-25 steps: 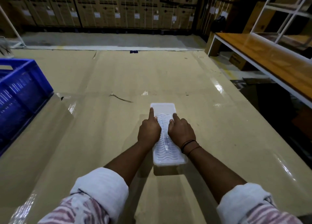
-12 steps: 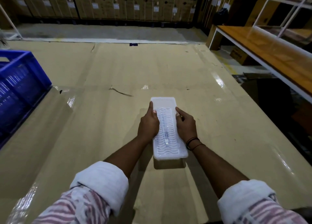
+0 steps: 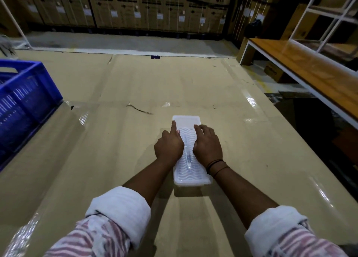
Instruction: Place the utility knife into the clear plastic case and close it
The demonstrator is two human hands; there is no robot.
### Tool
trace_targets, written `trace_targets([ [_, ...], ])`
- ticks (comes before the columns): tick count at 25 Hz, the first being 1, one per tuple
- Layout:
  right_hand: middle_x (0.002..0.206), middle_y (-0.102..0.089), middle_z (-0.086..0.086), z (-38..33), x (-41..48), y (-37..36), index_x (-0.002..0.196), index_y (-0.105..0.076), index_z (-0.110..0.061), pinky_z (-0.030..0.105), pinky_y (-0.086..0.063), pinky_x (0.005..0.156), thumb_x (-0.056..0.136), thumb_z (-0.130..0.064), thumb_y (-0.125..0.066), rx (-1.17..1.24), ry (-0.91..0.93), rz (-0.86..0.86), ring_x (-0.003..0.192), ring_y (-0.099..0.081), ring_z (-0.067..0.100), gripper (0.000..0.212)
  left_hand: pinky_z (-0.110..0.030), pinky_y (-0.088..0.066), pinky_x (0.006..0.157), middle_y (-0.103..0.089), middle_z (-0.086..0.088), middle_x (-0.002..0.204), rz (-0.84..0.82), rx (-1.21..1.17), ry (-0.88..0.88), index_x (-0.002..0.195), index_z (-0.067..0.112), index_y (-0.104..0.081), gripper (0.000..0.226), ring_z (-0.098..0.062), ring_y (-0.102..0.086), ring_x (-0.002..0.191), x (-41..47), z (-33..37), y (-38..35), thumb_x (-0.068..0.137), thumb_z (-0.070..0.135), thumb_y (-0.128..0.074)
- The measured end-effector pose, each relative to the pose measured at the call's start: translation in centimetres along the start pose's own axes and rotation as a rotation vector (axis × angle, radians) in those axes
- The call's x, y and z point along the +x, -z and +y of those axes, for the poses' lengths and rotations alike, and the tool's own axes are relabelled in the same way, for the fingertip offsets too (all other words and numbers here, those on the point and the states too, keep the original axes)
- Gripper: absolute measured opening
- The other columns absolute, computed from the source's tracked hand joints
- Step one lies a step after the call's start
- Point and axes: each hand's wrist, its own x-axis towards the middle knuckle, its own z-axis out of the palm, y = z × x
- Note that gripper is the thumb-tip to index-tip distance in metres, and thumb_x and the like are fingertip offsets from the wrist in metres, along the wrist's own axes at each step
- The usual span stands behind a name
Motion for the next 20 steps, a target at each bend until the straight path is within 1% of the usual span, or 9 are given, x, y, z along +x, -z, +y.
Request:
trace_targets([
  [3,0.137,-0.058,0.012,0.1,0.2,0.2,0.129,-0.062,-0.007,0.043,-0.047,0.093,0.082,-0.004,-0.05,0.003,0.041,-0.012,0.119,-0.053,0.034,0.049,-0.041,-0.048,0.072,-0.053,-0.016,0.128,0.056,0.127,-0.051,0.161,0.027,-0.027,0.053,-0.036,-0.064,0.101,0.1,0.1,-0.2,0.109,0.039,-0.03],
  [5,0.136,-0.06,0.013,0.1,0.1,0.3,0.127,-0.064,-0.006,0.044,-0.048,0.091,0.081,-0.004,-0.051,0.004,0.047,-0.002,0.118,-0.054,0.035,0.047,-0.043,-0.052,0.077,-0.052,-0.016,0.131,0.08,0.161,-0.078,0.159,0.025,-0.03,0.052,-0.036,-0.061,0.104,0.1,0.0,-0.4,0.108,0.037,-0.032],
  [8,0.134,-0.061,0.013,0.2,0.0,0.3,0.125,-0.065,-0.006,0.044,-0.049,0.089,0.081,-0.005,-0.053,0.002,0.064,0.003,0.116,-0.056,0.036,0.046,-0.045,-0.054,0.084,-0.05,-0.014,0.139,0.072,0.15,-0.1,0.16,0.025,-0.028,0.053,-0.036,-0.056,0.112,0.3,-0.1,-0.6,0.108,0.036,-0.032],
  [12,0.126,-0.066,0.013,0.4,0.2,0.4,0.117,-0.07,-0.007,0.044,-0.052,0.083,0.075,-0.004,-0.059,0.001,0.085,0.018,0.11,-0.061,0.036,0.043,-0.045,-0.051,0.096,-0.044,-0.013,0.149,0.049,0.138,-0.101,0.162,0.024,-0.022,0.055,-0.036,-0.051,0.124,0.5,0.0,-0.4,0.109,0.036,-0.031],
  [15,0.11,-0.071,0.011,0.3,0.2,0.6,0.102,-0.074,-0.009,0.042,-0.054,0.071,0.066,-0.006,-0.067,-0.06,0.098,-0.011,0.096,-0.066,0.035,0.037,-0.044,-0.046,0.103,-0.038,-0.011,0.156,0.01,0.169,-0.103,0.163,0.024,-0.02,0.056,-0.034,-0.048,0.131,0.4,0.2,0.4,0.109,0.037,-0.03],
  [16,0.108,-0.071,0.009,0.4,0.5,0.7,0.099,-0.073,-0.011,0.041,-0.053,0.072,0.066,-0.009,-0.065,-0.083,0.11,-0.021,0.095,-0.066,0.033,0.034,-0.044,-0.045,0.104,-0.037,-0.01,0.157,0.006,0.193,-0.128,0.162,0.023,-0.021,0.056,-0.033,-0.048,0.132,0.5,0.2,0.6,0.109,0.037,-0.03],
  [17,0.108,-0.069,0.007,0.3,0.8,1.0,0.099,-0.072,-0.014,0.04,-0.051,0.075,0.07,-0.012,-0.061,-0.091,0.11,-0.054,0.097,-0.064,0.031,0.031,-0.044,-0.045,0.104,-0.038,-0.008,0.158,0.006,0.218,-0.16,0.161,0.024,-0.025,0.055,-0.031,-0.048,0.133,0.6,0.2,1.1,0.109,0.038,-0.03],
  [19,0.114,-0.065,0.002,0.4,1.5,1.1,0.104,-0.069,-0.019,0.039,-0.046,0.082,0.077,-0.018,-0.052,-0.101,0.117,-0.084,0.105,-0.059,0.028,0.032,-0.044,-0.045,0.103,-0.041,-0.004,0.156,0.049,0.224,-0.233,0.157,0.025,-0.033,0.052,-0.028,-0.049,0.133,1.1,0.0,2.1,0.107,0.04,-0.033],
  [20,0.116,-0.064,0.001,0.5,1.8,1.0,0.107,-0.068,-0.021,0.038,-0.045,0.084,0.078,-0.02,-0.05,-0.097,0.134,-0.081,0.108,-0.058,0.027,0.034,-0.044,-0.045,0.102,-0.043,-0.002,0.155,0.049,0.234,-0.251,0.155,0.026,-0.035,0.052,-0.027,-0.049,0.132,1.5,0.1,2.8,0.106,0.042,-0.034],
])
